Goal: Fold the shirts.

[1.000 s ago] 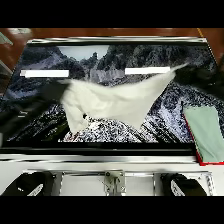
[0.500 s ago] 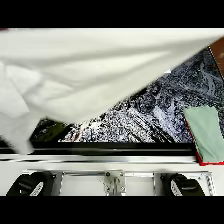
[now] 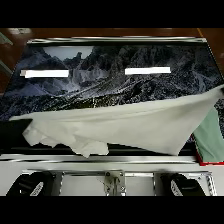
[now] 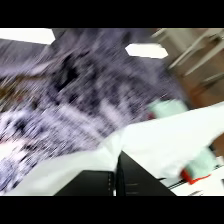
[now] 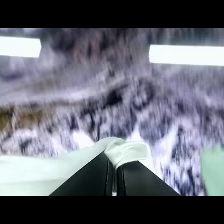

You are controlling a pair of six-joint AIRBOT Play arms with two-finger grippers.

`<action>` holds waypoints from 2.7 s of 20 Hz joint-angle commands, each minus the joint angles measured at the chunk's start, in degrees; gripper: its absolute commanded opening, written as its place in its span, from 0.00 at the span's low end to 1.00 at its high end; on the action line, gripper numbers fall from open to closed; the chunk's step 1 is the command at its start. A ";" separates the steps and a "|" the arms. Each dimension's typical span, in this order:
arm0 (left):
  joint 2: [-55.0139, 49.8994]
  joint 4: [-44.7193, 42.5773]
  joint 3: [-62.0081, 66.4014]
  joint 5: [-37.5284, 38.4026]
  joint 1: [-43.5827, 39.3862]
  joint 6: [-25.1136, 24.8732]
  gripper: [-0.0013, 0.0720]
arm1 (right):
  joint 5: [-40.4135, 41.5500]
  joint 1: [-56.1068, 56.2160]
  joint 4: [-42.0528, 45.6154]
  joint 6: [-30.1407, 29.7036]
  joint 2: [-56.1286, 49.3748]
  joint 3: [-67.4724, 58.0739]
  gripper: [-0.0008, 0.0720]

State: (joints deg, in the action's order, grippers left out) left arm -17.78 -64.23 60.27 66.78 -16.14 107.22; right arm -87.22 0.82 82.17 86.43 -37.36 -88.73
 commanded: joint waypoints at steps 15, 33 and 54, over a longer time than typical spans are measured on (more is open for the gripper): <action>-45.16 -15.91 -6.16 -50.29 2.05 -3.91 0.08 | 41.90 0.00 3.23 8.31 -41.03 11.06 0.10; -30.25 -1.44 -24.79 -2.25 22.91 -9.42 0.86 | 11.91 -21.77 8.96 -1.20 -32.76 9.57 0.96; -41.86 33.31 -46.64 -23.56 19.43 -24.48 0.60 | 6.34 -29.18 -16.76 -4.57 -32.76 25.42 0.96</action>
State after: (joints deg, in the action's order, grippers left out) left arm -56.31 -36.75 13.72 45.76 5.21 85.71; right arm -80.66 -28.34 66.13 80.53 -70.17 -63.37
